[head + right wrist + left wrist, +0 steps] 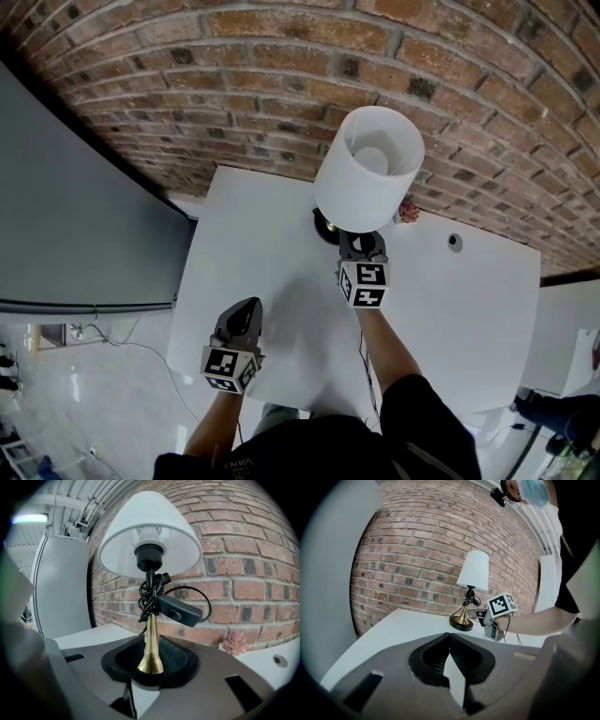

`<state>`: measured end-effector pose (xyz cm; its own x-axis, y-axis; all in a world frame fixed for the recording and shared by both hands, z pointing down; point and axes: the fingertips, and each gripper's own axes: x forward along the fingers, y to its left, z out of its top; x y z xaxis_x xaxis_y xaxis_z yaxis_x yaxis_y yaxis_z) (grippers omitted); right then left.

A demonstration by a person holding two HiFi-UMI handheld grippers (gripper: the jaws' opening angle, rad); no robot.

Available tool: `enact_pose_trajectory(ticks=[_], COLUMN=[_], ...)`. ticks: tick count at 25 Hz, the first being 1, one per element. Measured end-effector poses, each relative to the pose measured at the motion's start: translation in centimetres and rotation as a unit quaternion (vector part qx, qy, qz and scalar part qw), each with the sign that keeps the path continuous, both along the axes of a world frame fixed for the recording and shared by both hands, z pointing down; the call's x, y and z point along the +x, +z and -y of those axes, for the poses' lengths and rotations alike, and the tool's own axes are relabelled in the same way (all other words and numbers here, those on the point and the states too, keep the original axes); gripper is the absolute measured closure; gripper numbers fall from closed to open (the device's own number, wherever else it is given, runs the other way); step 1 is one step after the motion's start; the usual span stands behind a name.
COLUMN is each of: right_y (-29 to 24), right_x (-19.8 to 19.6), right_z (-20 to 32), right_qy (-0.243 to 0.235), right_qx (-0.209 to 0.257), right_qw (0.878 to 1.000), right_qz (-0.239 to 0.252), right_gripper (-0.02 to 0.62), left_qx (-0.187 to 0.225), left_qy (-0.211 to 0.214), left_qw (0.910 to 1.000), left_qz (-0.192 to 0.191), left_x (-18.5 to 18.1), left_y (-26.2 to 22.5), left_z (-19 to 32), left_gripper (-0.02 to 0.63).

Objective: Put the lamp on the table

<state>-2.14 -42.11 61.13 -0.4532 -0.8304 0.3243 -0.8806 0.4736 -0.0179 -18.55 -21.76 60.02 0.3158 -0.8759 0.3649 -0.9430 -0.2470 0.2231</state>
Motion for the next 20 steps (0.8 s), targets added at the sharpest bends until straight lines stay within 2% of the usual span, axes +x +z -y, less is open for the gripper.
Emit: enact_pose_trajectory(ticks=[8,20], right_y=[-1.0,-5.1], right_x=[2.4,6.9], right_z=[-5.1,-14.8], right_qy=[0.02,0.059], right_qx=[-0.006,0.018], right_qw=[1.0,0.998], right_qz=[0.002,0.005], right_gripper=[0.519,0.576], left_qx=[0.009,0.043], left_qy=[0.031,0.091], left_qw=[0.9994,0.9948], left_qz=[-0.01,-0.019], left_x=[1.3,4.6], left_y=[-0.9,-3.6], left_z=[-0.7,-4.2], left_gripper=[0.607,0.607])
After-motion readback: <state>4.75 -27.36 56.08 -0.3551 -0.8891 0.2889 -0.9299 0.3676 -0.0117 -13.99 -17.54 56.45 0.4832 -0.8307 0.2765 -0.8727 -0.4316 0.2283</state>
